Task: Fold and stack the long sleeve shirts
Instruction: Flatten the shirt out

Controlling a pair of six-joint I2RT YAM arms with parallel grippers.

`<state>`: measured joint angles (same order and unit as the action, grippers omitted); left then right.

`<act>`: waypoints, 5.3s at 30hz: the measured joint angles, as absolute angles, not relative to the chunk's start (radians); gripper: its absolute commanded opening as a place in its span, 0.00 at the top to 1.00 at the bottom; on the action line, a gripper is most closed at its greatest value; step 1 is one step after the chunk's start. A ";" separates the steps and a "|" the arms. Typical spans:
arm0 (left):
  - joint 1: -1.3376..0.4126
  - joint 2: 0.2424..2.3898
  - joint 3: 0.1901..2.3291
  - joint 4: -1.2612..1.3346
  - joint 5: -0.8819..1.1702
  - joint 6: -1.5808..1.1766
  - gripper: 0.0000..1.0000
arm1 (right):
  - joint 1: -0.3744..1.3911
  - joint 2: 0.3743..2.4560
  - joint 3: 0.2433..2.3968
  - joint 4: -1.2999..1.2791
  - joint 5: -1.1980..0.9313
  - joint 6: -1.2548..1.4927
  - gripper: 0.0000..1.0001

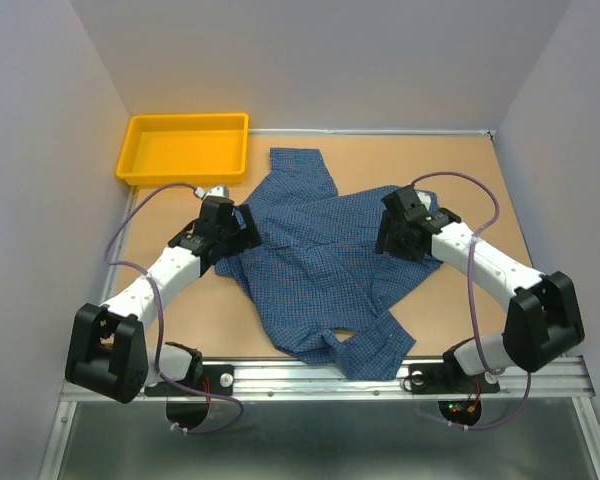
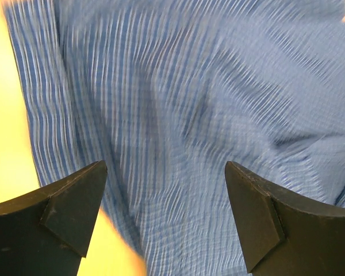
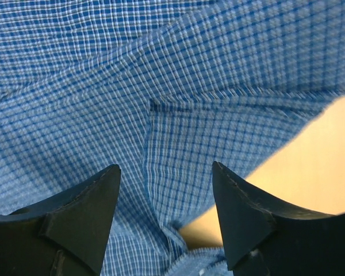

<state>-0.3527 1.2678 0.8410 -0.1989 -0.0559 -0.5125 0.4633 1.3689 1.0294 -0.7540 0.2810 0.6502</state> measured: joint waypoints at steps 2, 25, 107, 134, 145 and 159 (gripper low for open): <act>-0.354 1.254 0.771 -0.209 -0.038 -0.554 0.04 | 0.464 1.420 1.029 -0.717 0.280 0.647 0.33; -0.354 1.507 0.778 -0.146 -0.084 -0.679 0.09 | 0.464 1.651 0.973 -0.547 0.358 0.698 0.64; -0.333 1.493 1.063 -0.720 -0.377 -0.467 0.97 | 0.393 0.746 0.945 -1.058 0.586 0.804 0.99; -0.240 1.629 1.196 -0.521 -0.211 -0.410 0.11 | 0.393 1.107 1.027 -0.974 0.490 0.649 0.28; -0.254 1.507 1.189 -0.454 -0.153 -0.394 0.11 | 0.382 1.304 1.065 -0.796 0.305 0.549 0.33; -0.278 1.672 1.014 -0.373 -0.022 -0.429 0.12 | 0.321 1.448 0.819 -0.542 0.233 0.617 0.34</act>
<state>-0.2783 1.6722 1.0142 -0.3725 -0.0216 -0.4290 0.3210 1.4483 0.8188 -0.5415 0.2333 0.6170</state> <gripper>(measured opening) 0.887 0.666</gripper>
